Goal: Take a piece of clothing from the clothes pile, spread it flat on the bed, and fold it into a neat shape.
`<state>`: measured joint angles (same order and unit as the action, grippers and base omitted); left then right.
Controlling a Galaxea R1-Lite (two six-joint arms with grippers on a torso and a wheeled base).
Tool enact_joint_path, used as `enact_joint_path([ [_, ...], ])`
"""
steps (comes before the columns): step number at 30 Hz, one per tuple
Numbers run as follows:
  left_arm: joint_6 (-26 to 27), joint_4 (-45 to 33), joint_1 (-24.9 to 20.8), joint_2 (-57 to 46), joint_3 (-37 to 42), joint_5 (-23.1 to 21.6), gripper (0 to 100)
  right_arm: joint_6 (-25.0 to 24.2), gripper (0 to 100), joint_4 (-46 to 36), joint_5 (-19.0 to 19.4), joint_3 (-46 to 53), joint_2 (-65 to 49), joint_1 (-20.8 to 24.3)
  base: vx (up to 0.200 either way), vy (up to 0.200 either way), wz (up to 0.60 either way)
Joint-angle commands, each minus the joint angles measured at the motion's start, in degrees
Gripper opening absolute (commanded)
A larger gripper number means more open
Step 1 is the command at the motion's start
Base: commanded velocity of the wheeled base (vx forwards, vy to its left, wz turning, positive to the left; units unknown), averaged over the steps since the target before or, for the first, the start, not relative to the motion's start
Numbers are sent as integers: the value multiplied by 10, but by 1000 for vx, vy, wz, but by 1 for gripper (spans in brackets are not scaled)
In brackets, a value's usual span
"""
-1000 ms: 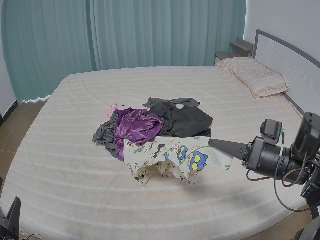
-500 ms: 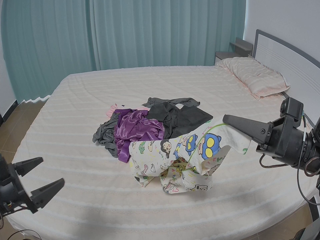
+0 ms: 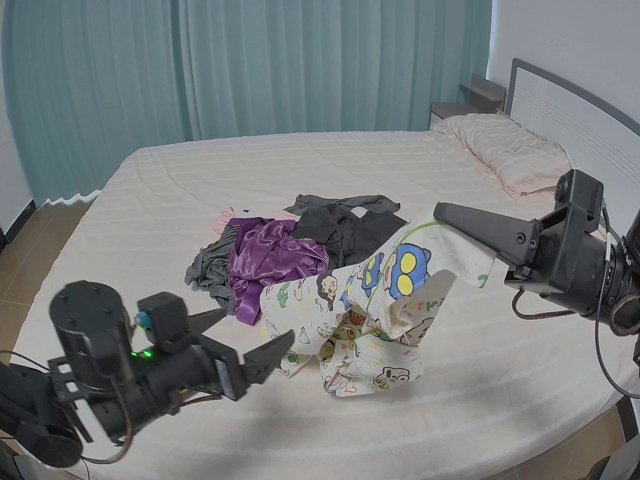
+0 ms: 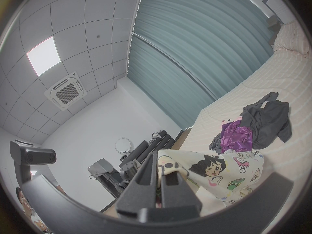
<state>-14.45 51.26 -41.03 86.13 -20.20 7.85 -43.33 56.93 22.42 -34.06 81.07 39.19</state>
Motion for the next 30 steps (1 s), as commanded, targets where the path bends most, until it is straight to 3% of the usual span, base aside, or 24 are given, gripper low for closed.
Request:
enact_joint_path([
  [1, -46, 95, -84, 178, -27, 70, 100, 0, 0, -3, 3, -20, 13, 6, 0, 0, 0],
  [14, -94, 133, -69, 241, -137, 155, 100, 0, 0, -2, 5, -20, 9, 5, 0, 0, 0],
  [23, -132, 140, -22, 341, -186, 160, 100, -1, 0, 2, 3, -35, 3, 4, 0, 0, 0],
  [30, -146, 204, 40, 445, -191, 161, 100, -1, 0, 3, 2, -40, 8, -6, 0, 0, 0],
])
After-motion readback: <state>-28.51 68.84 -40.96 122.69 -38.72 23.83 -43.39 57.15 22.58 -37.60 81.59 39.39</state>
